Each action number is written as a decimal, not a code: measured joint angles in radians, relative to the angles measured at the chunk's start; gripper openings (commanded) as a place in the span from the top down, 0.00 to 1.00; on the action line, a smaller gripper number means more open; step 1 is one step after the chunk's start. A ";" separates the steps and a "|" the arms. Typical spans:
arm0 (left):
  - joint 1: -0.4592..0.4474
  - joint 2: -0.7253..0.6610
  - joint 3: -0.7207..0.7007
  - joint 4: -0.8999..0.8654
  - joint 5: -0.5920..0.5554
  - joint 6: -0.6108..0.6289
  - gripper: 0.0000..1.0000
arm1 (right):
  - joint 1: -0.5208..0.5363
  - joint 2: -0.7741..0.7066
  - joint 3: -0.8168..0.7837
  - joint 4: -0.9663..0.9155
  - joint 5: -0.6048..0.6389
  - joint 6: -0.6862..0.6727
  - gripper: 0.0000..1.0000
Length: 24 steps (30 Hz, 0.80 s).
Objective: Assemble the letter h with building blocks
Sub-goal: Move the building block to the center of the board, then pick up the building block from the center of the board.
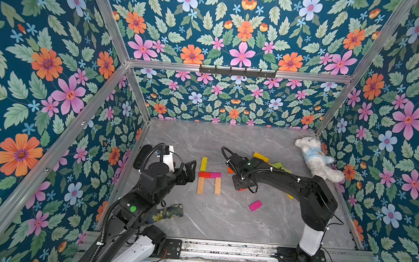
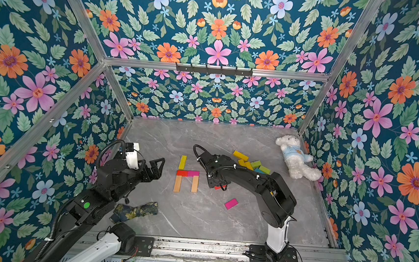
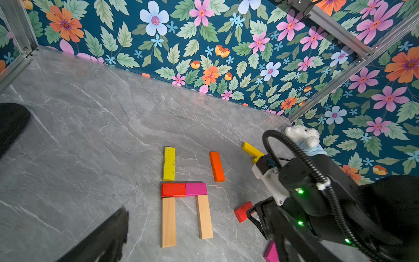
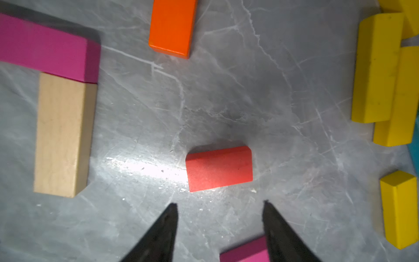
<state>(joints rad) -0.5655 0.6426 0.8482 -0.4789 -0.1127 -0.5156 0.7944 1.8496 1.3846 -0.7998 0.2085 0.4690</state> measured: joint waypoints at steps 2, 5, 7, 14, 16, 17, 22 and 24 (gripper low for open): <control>0.000 -0.002 0.003 -0.001 -0.003 0.003 0.00 | -0.020 0.011 0.007 0.014 -0.040 -0.001 0.24; 0.000 -0.005 0.010 -0.001 -0.003 0.010 0.00 | -0.049 0.048 0.011 0.019 -0.087 -0.028 0.20; 0.000 -0.010 0.013 -0.001 -0.006 0.019 0.01 | -0.063 0.067 0.002 0.021 -0.127 -0.035 0.19; 0.000 -0.023 0.014 -0.003 -0.021 0.021 0.00 | -0.091 0.086 -0.018 0.046 -0.158 -0.053 0.25; 0.000 -0.018 0.015 -0.004 -0.021 0.021 0.00 | -0.089 0.097 -0.018 0.056 -0.168 -0.053 0.26; 0.000 -0.018 0.016 -0.004 -0.021 0.021 0.00 | -0.089 0.101 -0.019 0.061 -0.170 -0.053 0.26; 0.000 -0.018 0.016 -0.004 -0.021 0.021 0.00 | -0.092 0.108 -0.037 0.076 -0.173 -0.053 0.33; 0.000 -0.018 0.017 -0.004 -0.021 0.021 0.00 | -0.091 0.111 -0.044 0.085 -0.177 -0.053 0.41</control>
<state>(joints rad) -0.5655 0.6250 0.8654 -0.4831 -0.1341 -0.4946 0.7033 1.9610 1.3403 -0.7143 0.0319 0.4160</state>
